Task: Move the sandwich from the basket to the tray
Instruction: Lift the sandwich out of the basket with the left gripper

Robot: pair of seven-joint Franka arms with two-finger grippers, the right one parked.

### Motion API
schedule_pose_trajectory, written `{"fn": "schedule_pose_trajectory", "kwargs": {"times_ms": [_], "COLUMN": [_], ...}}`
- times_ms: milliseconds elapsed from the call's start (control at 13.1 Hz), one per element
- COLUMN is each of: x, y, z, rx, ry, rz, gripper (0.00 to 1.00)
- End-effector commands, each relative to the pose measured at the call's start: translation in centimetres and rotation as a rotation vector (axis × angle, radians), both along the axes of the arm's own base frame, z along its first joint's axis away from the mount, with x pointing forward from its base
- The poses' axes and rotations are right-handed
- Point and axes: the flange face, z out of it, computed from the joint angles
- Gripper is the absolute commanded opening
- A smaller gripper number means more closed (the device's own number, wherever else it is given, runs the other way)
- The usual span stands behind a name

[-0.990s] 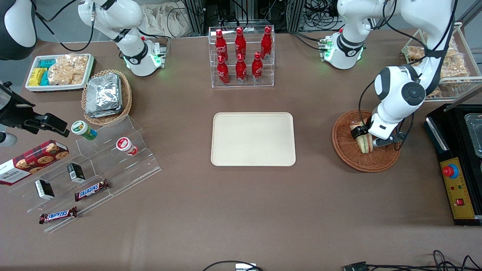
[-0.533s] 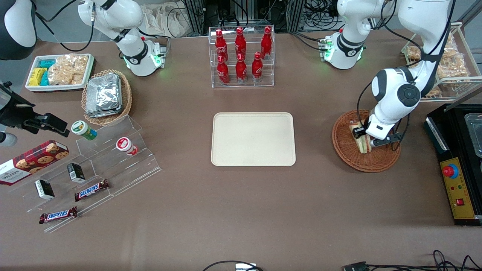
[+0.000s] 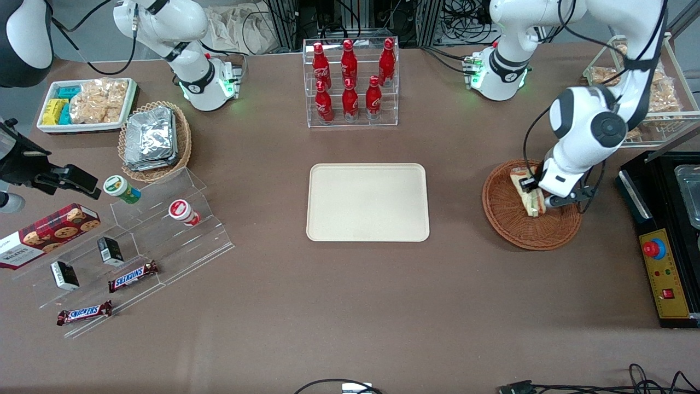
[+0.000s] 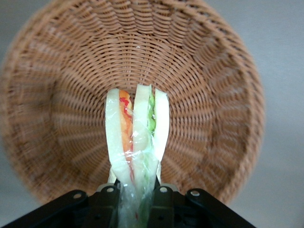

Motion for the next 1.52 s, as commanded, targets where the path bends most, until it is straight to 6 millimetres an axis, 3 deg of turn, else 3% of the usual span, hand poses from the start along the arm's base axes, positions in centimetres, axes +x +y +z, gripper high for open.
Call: {"fn": "schedule_pose_trajectory", "kwargs": {"times_ms": [0, 305, 457, 610, 762, 990, 1295, 1371, 1448], "x": [-0.8, 2.6, 3.5, 3.8, 3.8, 3.7, 2.5, 2.1, 2.2], "y": [-0.2, -0.3, -0.6, -2.1, -5.6, -15.1, -29.4, -31.8, -32.8], "z": [9.1, 24.5, 28.8, 31.6, 32.5, 32.4, 30.1, 29.4, 28.1], "rx": [0.021, 0.016, 0.009, 0.008, 0.017, 0.028, 0.002, -0.008, -0.011], "ry": [-0.017, 0.062, 0.062, 0.055, 0.041, 0.031, 0.058, 0.072, 0.088], "rz": [-0.067, -0.159, -0.211, -0.270, -0.310, -0.304, -0.162, -0.150, -0.156], "gripper": [0.00, 0.00, 0.00, 0.00, 0.00, 0.00, 0.00, 0.00, 0.00]}}
